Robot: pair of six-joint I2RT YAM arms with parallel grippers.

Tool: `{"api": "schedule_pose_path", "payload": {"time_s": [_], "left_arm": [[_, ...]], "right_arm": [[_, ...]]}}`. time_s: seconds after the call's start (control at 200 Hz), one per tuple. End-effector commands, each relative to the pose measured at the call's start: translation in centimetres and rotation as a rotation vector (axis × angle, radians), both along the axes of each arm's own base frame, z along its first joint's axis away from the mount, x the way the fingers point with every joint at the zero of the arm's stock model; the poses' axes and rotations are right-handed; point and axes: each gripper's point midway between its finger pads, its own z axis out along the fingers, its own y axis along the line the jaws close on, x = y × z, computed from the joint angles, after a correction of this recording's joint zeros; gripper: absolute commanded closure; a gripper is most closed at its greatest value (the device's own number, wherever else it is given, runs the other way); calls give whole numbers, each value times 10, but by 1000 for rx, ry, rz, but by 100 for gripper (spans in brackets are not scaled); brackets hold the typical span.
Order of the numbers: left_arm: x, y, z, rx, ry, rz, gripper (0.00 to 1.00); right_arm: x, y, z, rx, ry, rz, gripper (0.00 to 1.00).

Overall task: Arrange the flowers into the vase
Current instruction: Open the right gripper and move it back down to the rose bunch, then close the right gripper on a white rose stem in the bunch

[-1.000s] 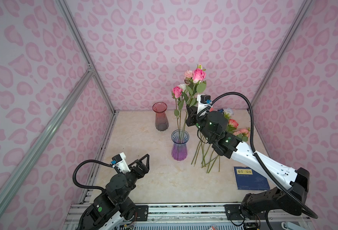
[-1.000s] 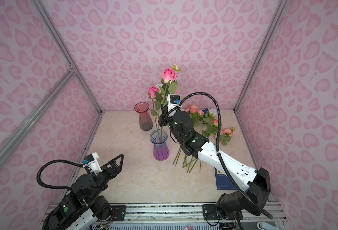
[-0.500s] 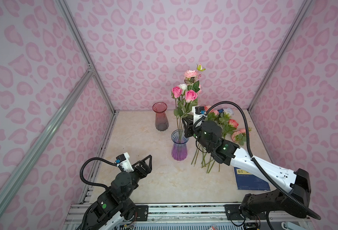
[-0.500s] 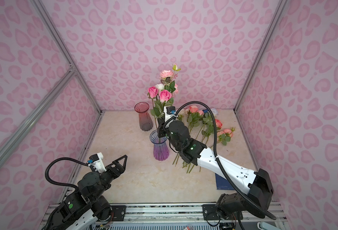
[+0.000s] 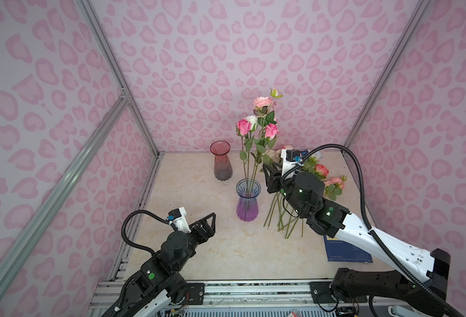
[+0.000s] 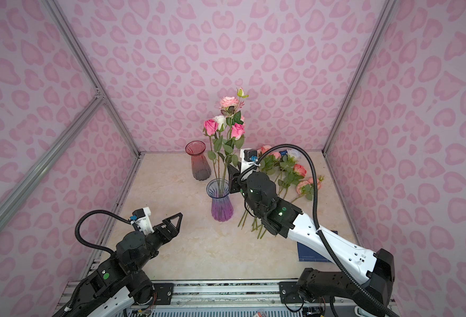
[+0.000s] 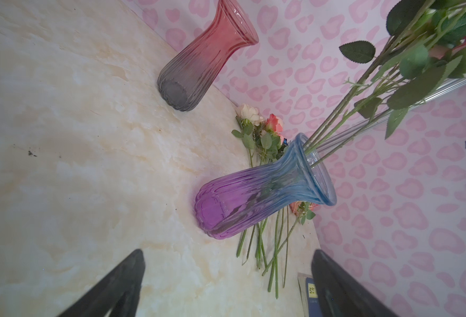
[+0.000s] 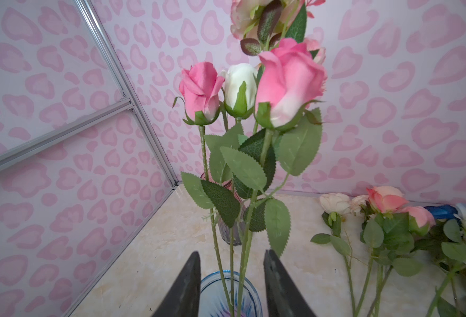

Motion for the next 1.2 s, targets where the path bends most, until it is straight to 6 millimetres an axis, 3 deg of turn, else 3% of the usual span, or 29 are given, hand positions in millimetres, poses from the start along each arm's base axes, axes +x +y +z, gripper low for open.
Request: {"api": "schedule_pose_path", "payload": {"time_s": [0.0,0.2,0.335,0.445,0.595,0.765,0.94,1.195], "left_arm": [[3,-13,10,-24,-24,-49,4],[7,-41,-17,-44,63,-140,4],[6,-64,-44,-36,163,-221,4],[3,-85,-55,-18,212,-306,3],[0,-103,-64,18,253,-373,2],[1,-101,-64,54,244,-371,2],[4,-96,-60,83,221,-353,4],[4,-94,-61,104,217,-351,4]], "right_arm": [[10,-38,-33,-36,86,-116,60],[35,-134,-125,35,380,-308,63],[44,-169,-177,61,541,-378,64],[54,-176,-201,81,621,-387,66],[68,-201,-230,85,703,-486,63],[86,-216,-275,37,867,-476,60],[121,-209,-304,-45,979,-411,60],[160,-198,-297,-35,928,-411,69]]}}
